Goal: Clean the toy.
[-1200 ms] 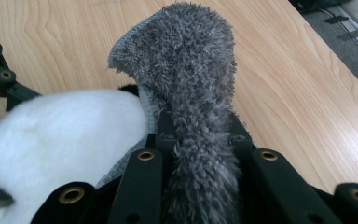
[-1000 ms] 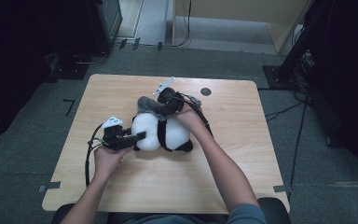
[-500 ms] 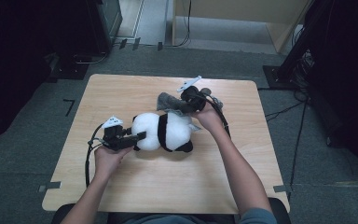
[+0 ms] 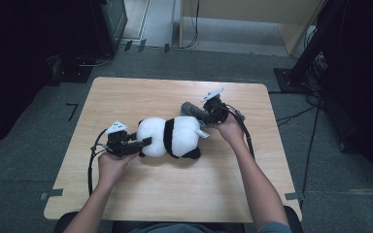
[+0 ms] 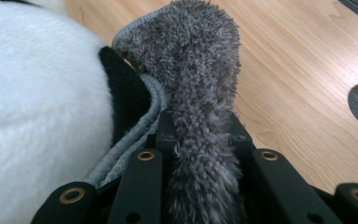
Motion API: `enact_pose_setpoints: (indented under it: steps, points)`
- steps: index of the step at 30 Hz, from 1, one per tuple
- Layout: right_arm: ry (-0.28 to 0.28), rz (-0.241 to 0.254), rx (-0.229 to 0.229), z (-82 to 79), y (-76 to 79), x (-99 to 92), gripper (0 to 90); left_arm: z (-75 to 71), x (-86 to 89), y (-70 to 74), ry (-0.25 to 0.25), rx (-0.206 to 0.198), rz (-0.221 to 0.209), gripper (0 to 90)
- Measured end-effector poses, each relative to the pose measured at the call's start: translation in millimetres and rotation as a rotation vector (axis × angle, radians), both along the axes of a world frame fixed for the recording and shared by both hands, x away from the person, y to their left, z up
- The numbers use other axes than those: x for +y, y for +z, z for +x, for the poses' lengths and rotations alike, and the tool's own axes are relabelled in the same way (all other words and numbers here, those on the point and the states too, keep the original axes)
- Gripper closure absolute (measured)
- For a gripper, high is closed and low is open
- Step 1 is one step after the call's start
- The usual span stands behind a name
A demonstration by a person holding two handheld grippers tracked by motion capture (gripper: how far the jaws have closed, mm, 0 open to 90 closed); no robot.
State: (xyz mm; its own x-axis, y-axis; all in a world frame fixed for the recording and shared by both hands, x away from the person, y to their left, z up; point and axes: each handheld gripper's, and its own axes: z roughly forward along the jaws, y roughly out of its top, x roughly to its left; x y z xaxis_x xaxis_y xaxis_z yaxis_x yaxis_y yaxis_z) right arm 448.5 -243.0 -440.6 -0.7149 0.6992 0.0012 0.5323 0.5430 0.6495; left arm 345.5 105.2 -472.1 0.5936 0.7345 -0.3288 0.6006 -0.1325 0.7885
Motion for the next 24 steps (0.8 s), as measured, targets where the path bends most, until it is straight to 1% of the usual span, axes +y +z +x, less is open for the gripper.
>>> enact_pose_setpoints:
  steps: [1, 2, 3, 4, 5, 7, 8, 9, 10, 11, 12, 13, 14, 17, 18, 20, 24]
  points:
    - [-0.009, 0.016, -0.014, -1.3, 2.7, -1.2, 74.3, -0.1, 0.1, 0.0, -0.001, 0.0, 0.001, 40.1]
    - [-0.023, 0.03, -0.044, -3.6, 11.2, -1.4, 74.4, -0.2, 0.1, 0.1, -0.002, -0.001, 0.001, 39.3]
    - [-0.023, 0.03, -0.044, -3.6, 11.2, -1.4, 74.4, -0.2, 0.1, 0.2, -0.004, -0.001, 0.0, 39.3]
    - [-0.028, 0.035, -0.056, -4.9, 15.2, -1.1, 74.4, -0.4, 0.0, 0.4, -0.003, -0.001, -0.002, 38.8]
    - [-0.03, 0.047, -0.079, -6.6, 22.1, -0.4, 74.4, -0.6, -0.1, 0.5, -0.003, -0.001, -0.005, 38.1]
    - [-0.038, 0.064, -0.101, -9.9, 32.8, 1.6, 74.4, -1.2, 0.5, 0.6, -0.009, -0.008, -0.015, 36.0]
    - [-0.033, 0.077, -0.121, -12.3, 40.1, 3.4, 74.4, -1.6, 0.9, 0.3, -0.01, -0.013, -0.023, 35.1]
    - [-0.028, 0.082, -0.132, -13.7, 44.2, 4.8, 74.3, -2.3, 1.5, -0.4, -0.017, -0.02, -0.033, 34.1]
    - [-0.007, 0.086, -0.143, -18.1, 54.7, 12.3, 74.3, -2.2, 2.2, -1.1, -0.019, -0.018, -0.038, 31.3]
    - [-0.007, 0.086, -0.143, -18.1, 54.7, 12.3, 74.3, -2.2, 2.2, -1.1, -0.019, -0.018, -0.038, 29.9]
    - [0.001, 0.083, -0.156, -19.8, 57.5, 15.4, 74.3, -1.9, 2.8, -1.3, -0.02, -0.014, -0.044, 29.9]
    - [0.013, 0.092, -0.157, -24.2, 62.3, 22.7, 74.2, -1.7, 3.1, -1.4, -0.021, -0.014, -0.044, 28.3]
    - [0.025, 0.096, -0.159, -26.1, 64.2, 26.8, 74.2, -1.6, 3.0, -1.7, -0.021, -0.014, -0.047, 27.6]
    - [0.064, 0.1, -0.161, -34.7, 68.2, 47.5, 74.0, -1.0, 2.5, -3.0, -0.018, -0.019, -0.054, 24.6]
    - [0.085, 0.097, -0.167, -36.6, 68.5, 54.6, 74.0, -1.0, 2.7, -3.2, -0.016, -0.018, -0.056, 24.1]
    - [0.12, 0.089, -0.164, -39.9, 67.9, 69.1, 73.8, -1.2, 2.4, -3.5, -0.014, -0.022, -0.057, 23.7]
    - [0.167, 0.086, -0.163, -43.8, 64.8, 96.7, 73.8, -1.3, 2.7, -3.8, -0.017, -0.023, -0.053, 23.3]
